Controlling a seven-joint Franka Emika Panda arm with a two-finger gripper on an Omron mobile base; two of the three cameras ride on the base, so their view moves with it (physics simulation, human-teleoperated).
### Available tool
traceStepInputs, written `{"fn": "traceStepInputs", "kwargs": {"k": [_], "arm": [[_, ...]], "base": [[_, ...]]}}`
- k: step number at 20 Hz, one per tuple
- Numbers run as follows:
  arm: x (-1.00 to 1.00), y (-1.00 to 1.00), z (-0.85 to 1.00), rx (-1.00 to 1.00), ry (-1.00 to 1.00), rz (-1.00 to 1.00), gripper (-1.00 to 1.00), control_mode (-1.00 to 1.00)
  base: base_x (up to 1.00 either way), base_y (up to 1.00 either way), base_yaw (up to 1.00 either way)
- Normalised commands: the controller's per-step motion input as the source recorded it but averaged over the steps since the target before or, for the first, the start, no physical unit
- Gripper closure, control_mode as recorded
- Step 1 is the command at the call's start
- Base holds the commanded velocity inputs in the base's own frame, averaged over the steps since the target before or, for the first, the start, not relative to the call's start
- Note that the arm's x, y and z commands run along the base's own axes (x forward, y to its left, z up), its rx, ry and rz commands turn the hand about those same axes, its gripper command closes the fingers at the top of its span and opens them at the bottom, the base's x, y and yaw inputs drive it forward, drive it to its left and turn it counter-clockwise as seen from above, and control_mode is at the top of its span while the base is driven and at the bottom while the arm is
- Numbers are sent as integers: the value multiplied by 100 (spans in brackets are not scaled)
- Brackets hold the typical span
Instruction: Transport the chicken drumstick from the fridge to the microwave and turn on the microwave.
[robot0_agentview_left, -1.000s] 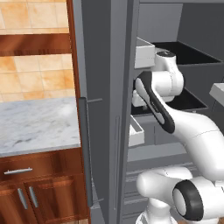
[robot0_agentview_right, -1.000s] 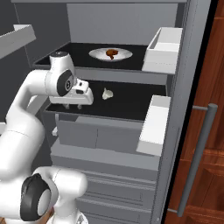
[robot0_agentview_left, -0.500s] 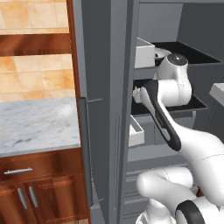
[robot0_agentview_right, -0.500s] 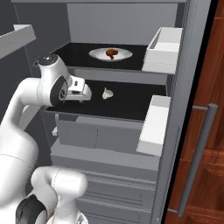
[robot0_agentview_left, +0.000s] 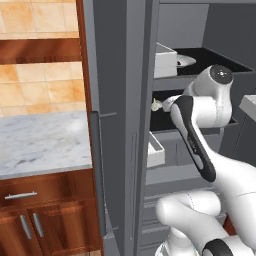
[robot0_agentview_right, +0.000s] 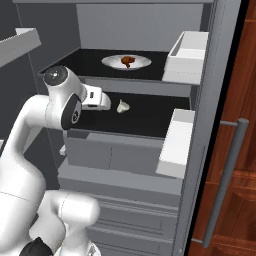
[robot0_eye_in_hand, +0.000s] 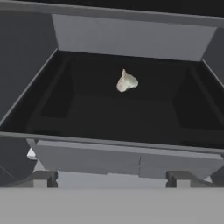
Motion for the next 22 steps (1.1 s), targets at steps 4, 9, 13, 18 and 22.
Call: {"fn": "traceStepInputs", "kwargs": {"k": [4,9,13,18,22], "arm": [[2,-28,53,1,-7,0,-100,-100],[11,-21,46,0,-13,0,-100,-100],[19,-14,53,0,-8,0,-100,-100],[26,-2,45,0,0,0,-100,-100],[29,-10,40,0,-1,1,-100,-100]], "base": [[0,0,0],[0,0,0],[0,0,0],[0,0,0],[0,0,0]]}}
